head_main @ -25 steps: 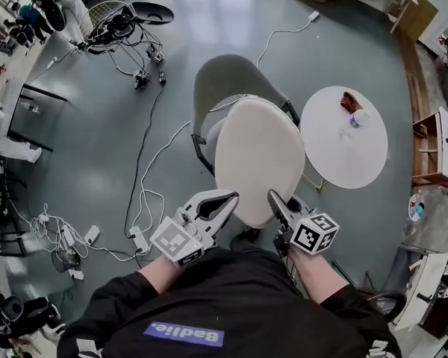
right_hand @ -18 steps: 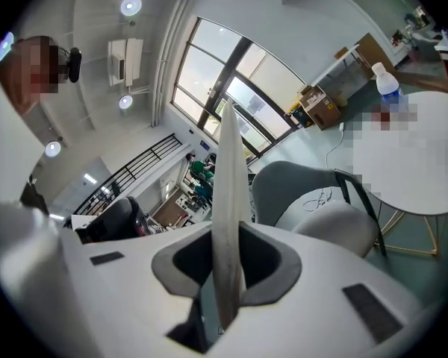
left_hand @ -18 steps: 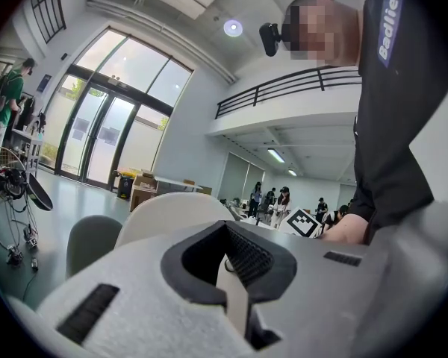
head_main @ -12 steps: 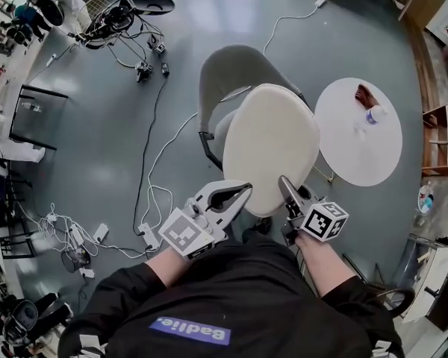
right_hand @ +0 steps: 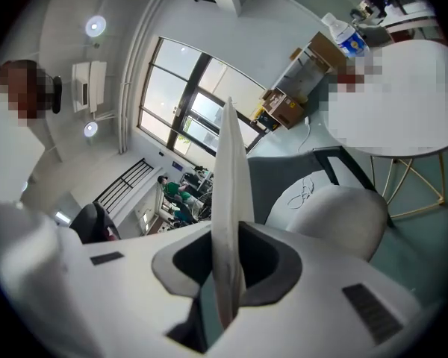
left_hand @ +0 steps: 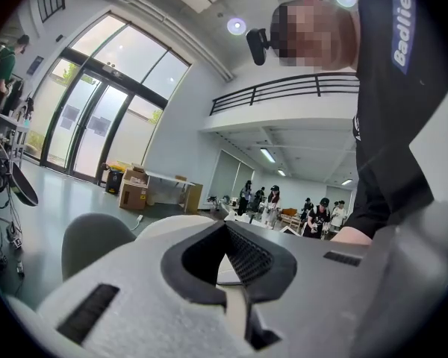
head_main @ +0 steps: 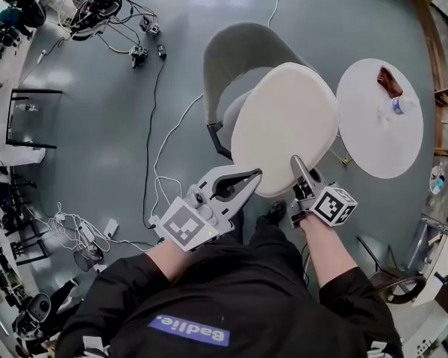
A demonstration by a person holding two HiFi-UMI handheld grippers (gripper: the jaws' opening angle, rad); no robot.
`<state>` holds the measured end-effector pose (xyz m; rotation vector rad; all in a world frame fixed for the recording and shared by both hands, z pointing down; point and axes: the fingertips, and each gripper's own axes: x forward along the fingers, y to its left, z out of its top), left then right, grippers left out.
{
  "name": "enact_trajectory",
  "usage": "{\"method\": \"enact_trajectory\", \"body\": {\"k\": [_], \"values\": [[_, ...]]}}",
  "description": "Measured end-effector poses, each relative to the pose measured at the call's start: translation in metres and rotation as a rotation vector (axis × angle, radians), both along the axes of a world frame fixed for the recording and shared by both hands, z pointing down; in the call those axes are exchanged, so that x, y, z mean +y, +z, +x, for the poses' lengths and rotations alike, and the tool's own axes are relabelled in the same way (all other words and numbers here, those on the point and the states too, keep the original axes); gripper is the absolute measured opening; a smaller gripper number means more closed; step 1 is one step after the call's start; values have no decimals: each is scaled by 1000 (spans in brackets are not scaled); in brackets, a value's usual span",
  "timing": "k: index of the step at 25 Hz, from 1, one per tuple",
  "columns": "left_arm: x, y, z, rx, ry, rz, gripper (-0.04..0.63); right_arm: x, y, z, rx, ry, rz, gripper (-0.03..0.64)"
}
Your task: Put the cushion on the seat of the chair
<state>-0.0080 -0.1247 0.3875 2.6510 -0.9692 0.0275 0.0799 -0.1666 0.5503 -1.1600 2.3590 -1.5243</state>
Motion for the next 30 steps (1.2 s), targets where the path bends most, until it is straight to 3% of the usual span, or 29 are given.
{"method": "enact_trajectory", "body": {"k": [17,30], "values": [[-39,73,-30,40,-30,-77,2,-52,124,-26,-136,187,-169,74],[-55,105,-47,43,-58,-87,2,-79,207,-45,-201,247,-228,74]]}}
